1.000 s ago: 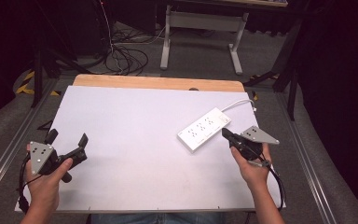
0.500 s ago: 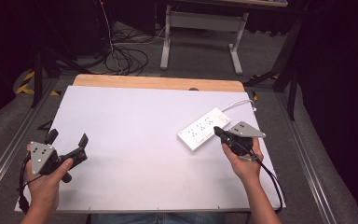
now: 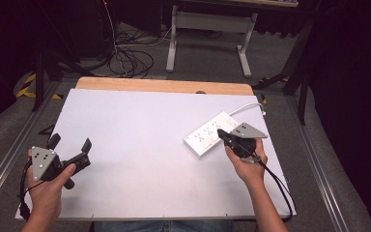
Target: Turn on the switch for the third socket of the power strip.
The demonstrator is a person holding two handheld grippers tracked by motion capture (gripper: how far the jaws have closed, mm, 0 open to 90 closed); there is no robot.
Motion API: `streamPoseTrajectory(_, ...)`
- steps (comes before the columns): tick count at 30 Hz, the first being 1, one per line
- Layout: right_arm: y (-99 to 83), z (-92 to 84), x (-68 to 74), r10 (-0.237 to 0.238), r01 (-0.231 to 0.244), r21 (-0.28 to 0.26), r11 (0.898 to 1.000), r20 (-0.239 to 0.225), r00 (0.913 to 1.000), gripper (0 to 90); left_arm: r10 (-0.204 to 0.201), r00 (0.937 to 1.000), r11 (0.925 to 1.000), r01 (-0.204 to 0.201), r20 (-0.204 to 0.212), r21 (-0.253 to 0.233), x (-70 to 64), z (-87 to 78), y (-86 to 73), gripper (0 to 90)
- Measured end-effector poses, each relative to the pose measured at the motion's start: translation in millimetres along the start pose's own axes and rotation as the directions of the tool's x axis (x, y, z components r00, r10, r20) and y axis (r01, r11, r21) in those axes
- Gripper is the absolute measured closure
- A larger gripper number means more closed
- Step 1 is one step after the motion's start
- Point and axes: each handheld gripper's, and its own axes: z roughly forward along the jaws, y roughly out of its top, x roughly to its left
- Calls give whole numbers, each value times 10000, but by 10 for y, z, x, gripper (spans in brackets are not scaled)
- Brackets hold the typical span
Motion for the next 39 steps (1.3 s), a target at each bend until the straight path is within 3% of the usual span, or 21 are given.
streamPoseTrajectory(16, 2, 112, 72, -253, 257, 595, 9979, -83, 9996, 900, 28, 10000, 10000, -28, 39, 31, -4, 7, -2, 47)
streamPoseTrajectory(39, -115, 389, 126, -769, 789, 1787, 9807, -181, 9969, 900, 89, 9999, 9999, -90, 113, 53, -10, 7, -3, 49)
